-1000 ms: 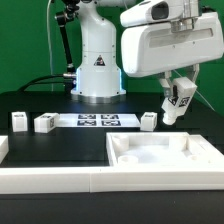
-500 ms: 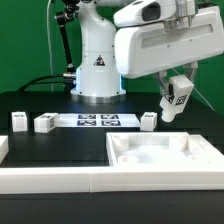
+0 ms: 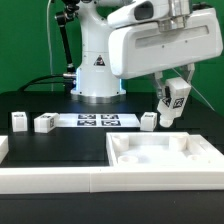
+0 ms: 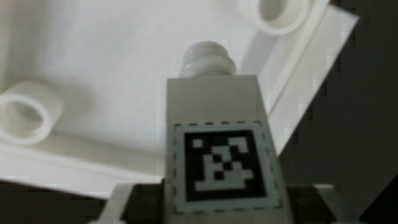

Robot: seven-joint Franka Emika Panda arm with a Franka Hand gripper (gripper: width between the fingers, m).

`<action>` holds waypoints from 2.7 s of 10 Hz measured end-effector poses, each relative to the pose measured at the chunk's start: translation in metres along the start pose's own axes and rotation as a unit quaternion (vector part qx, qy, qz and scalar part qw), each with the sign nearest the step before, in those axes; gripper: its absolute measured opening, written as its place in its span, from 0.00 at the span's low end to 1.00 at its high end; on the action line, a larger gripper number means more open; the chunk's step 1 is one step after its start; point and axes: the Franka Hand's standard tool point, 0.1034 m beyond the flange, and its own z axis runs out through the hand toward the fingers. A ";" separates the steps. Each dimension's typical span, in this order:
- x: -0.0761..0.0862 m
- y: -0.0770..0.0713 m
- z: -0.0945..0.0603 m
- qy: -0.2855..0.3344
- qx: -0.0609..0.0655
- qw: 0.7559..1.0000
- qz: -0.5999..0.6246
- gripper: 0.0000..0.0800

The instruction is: Assemble square table

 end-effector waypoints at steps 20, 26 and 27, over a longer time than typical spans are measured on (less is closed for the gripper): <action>0.053 -0.012 0.022 0.116 -0.032 0.993 -0.003 0.36; 0.053 -0.012 0.037 0.110 -0.027 0.994 -0.003 0.36; 0.052 -0.012 0.039 0.109 -0.026 0.994 -0.002 0.36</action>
Offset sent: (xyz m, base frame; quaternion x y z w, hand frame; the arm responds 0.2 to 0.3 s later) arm 0.0141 0.0170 -0.0021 0.0164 0.0032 0.0160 0.9997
